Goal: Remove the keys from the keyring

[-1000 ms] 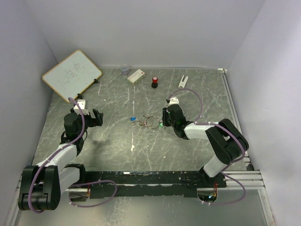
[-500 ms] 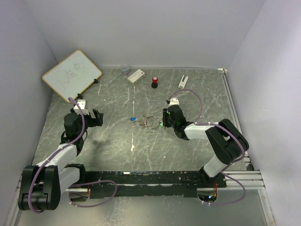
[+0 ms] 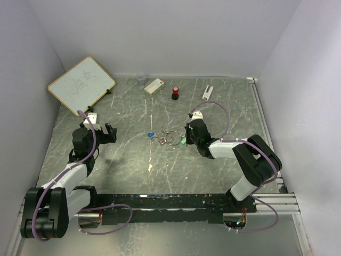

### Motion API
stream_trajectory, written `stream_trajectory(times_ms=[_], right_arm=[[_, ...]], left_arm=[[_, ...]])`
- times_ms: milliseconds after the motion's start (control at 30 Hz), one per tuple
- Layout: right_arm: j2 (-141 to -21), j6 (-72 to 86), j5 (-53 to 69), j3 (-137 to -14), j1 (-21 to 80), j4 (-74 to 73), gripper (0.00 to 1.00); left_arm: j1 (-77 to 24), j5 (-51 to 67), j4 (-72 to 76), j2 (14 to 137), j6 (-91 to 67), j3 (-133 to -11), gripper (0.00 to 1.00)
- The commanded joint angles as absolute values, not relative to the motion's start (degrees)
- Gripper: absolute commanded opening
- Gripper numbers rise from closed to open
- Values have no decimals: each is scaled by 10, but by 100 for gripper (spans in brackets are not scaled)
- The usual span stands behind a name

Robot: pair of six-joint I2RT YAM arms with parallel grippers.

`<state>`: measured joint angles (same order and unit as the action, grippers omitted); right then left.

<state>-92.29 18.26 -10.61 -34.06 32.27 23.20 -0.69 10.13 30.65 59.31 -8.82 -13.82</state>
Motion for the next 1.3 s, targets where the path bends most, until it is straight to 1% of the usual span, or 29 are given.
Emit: stream_trajectory(times_ms=[0, 133, 267, 400, 533, 767, 867, 967, 1200, 1267], right_arm=[[-932, 183, -101, -338, 325, 230, 0], [-919, 168, -97, -359, 330, 202, 0], [-873, 149, -112, -384, 348, 159, 0], [-816, 137, -117, -394, 364, 132, 0], [-773, 133, -106, -397, 371, 117, 0], [-726, 123, -81, -418, 398, 86, 0], [-708, 109, -103, -435, 423, 64, 0], [-690, 97, -127, -454, 447, 46, 0], [-656, 91, -128, -494, 479, 12, 0], [-651, 88, -129, -502, 489, 9, 0]], left_arm=[[-5, 113, 322, 590, -83, -156, 99], [-5, 113, 322, 591, -83, -155, 99], [-4, 123, 325, 588, -79, -154, 99], [-5, 180, 345, 580, -70, -149, 99], [-5, 209, 322, 560, -64, -164, 99], [-13, 312, 323, 562, -108, -197, 99], [-38, 321, 350, 567, -140, -201, 99], [-53, 332, 347, 579, -166, -225, 100], [-74, 381, 374, 581, -222, -245, 81], [-86, 392, 377, 583, -223, -248, 77]])
